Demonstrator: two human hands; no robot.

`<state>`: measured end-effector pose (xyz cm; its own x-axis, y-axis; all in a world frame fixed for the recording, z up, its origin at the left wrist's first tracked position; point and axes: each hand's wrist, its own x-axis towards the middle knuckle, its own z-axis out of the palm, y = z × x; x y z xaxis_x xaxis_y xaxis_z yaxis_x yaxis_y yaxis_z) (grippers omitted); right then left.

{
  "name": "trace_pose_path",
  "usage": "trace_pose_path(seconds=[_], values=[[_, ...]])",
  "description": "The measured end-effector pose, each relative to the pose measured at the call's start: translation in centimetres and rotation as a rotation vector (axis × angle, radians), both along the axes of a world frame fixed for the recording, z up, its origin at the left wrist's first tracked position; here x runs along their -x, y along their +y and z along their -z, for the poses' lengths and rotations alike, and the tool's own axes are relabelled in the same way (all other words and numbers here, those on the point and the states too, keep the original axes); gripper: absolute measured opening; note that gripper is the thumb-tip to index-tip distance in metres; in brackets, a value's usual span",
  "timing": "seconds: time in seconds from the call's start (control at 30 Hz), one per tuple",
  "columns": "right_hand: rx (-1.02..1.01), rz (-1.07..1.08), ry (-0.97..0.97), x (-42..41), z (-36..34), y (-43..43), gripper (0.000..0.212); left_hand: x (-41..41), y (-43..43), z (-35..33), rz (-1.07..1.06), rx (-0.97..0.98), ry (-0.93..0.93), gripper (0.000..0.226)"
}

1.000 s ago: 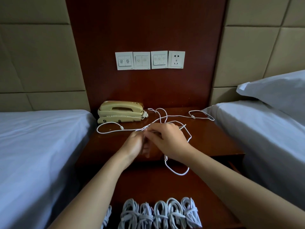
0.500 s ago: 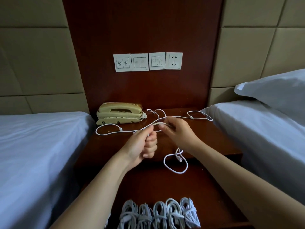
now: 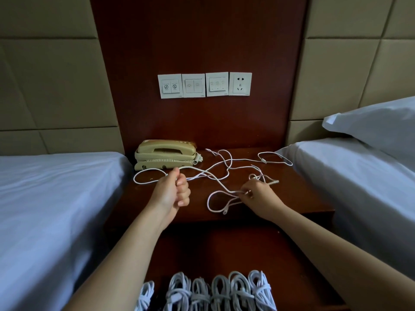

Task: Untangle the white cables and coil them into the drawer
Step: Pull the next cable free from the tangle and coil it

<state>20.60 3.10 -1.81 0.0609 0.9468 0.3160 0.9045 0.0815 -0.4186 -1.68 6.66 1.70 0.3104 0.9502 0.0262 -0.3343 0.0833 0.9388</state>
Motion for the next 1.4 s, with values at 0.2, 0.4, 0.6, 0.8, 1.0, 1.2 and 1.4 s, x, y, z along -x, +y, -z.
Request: trace_pose_path(seconds=[0.2, 0.4, 0.6, 0.8, 1.0, 1.2, 1.4], values=[[0.054, -0.006, 0.043, -0.9, 0.9, 0.8, 0.028, 0.6, 0.4, -0.1, -0.037, 0.004, -0.013, 0.045], [-0.128, 0.011, 0.146, -0.7, 0.8, 1.2, 0.014, 0.7, 0.4, -0.1, -0.047, 0.004, -0.025, 0.045], [-0.337, -0.068, 0.044, -1.1, -1.0, 0.2, 0.018, 1.0, 0.5, 0.0, -0.052, 0.018, -0.007, 0.045], [-0.35, -0.08, -0.115, -1.1, -1.5, -0.6, 0.011, 0.8, 0.1, -0.1, -0.045, 0.035, 0.004, 0.046], [-0.205, 0.005, -0.371, -0.9, -2.4, -1.9, 0.018, 0.4, -0.3, 0.0, 0.002, 0.036, 0.043, 0.046], [0.117, 0.136, -0.625, -0.2, -3.8, -3.5, 0.042, -1.0, -1.5, -0.1, 0.115, -0.016, 0.119, 0.048], [0.143, -0.011, -0.242, 1.6, -5.2, -3.7, 0.037, -2.5, -2.4, 0.2, 0.155, -0.033, 0.162, 0.049]])
